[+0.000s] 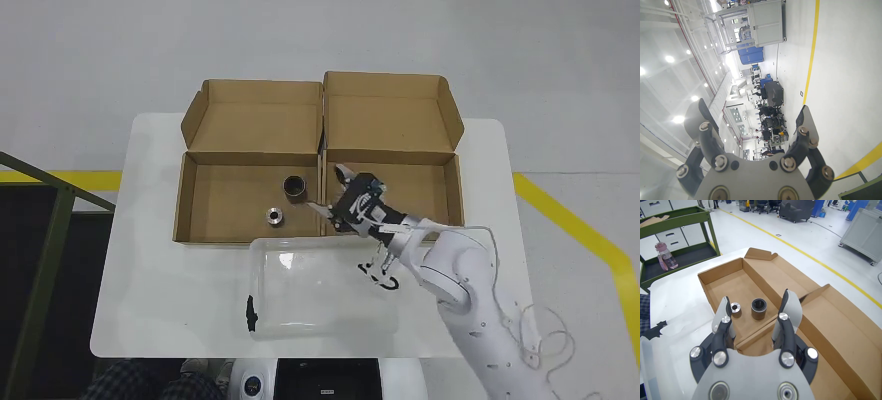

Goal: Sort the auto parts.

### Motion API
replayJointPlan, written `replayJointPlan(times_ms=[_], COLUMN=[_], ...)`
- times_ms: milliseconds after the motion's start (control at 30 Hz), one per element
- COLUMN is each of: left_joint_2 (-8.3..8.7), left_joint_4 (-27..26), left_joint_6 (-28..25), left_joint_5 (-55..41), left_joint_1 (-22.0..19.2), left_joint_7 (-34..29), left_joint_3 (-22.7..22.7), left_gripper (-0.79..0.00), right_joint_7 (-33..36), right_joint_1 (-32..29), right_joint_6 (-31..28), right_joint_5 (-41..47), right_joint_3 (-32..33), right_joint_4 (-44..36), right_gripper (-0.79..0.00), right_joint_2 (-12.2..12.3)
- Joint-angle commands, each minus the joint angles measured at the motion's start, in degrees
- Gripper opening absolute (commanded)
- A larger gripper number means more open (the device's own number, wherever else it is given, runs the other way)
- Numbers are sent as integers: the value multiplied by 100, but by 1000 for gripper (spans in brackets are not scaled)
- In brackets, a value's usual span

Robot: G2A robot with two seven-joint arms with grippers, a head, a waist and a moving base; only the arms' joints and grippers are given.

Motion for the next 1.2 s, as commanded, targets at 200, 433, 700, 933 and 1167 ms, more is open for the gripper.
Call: replayJointPlan(times_ms=[200, 433, 700, 933, 1167], left_joint_2=[0, 0, 0, 0, 0], left_joint_4=[0, 0, 0, 0, 0], left_joint_6=[0, 0, 0, 0, 0], left_joint_5=[0, 0, 0, 0, 0], left_joint_1=[0, 0, 0, 0, 0], left_joint_7=[0, 0, 0, 0, 0], left_joint_3=[0, 0, 0, 0, 0], left_gripper=[0, 0, 0, 0, 0], right_joint_7=[-754, -1474, -2139, -2568, -3087], right_joint_1=[-898, -1666, -2525, -3126, -3710], right_joint_6=[-68, 3, 235, 413, 524], right_joint_5=[-231, -373, -404, -358, -226], right_joint_3=[992, 1715, 2372, 2856, 3351], right_joint_4=[-289, -472, -706, -764, -780], right_gripper=[-95, 0, 0, 0, 0], right_joint_2=[164, 261, 321, 349, 361])
